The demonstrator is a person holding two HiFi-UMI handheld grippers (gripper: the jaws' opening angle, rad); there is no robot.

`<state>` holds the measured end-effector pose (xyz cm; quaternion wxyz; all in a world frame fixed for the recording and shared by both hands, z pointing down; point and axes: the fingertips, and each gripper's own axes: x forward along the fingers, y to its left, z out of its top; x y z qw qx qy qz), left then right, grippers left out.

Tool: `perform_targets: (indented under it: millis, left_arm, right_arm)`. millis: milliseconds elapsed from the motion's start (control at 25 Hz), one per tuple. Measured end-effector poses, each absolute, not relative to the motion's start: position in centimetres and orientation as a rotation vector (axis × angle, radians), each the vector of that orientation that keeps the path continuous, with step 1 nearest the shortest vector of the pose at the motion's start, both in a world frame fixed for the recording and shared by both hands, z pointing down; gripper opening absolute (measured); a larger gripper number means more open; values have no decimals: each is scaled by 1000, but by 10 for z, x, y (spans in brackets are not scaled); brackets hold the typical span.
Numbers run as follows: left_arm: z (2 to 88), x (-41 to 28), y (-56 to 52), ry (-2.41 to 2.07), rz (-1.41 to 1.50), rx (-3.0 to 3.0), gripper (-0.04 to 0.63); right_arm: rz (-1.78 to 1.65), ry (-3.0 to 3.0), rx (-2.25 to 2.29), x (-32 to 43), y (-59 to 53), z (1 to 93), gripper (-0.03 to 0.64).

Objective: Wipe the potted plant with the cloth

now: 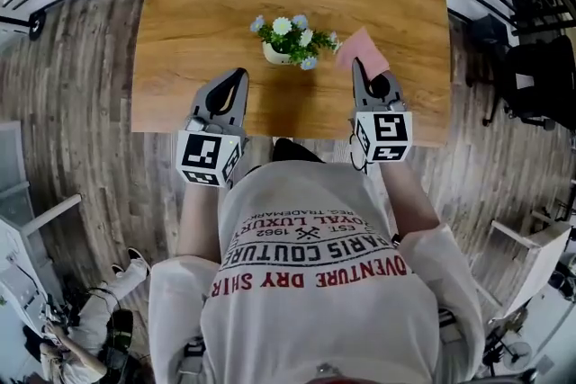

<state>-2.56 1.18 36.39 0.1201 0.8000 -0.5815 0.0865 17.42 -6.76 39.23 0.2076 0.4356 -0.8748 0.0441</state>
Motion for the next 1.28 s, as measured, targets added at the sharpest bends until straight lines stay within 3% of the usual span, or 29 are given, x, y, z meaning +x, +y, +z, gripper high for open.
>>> perform_targets:
  millis: [640,1280]
  left_arm:
    - [456,-3,-36,-1566,330,2289,17]
    - [495,14,-63,-1429,460,2316,17]
  right_arm:
    - [231,-2300,992,157,-119,518,35]
    - [-67,-2312,640,105,-96,557,35]
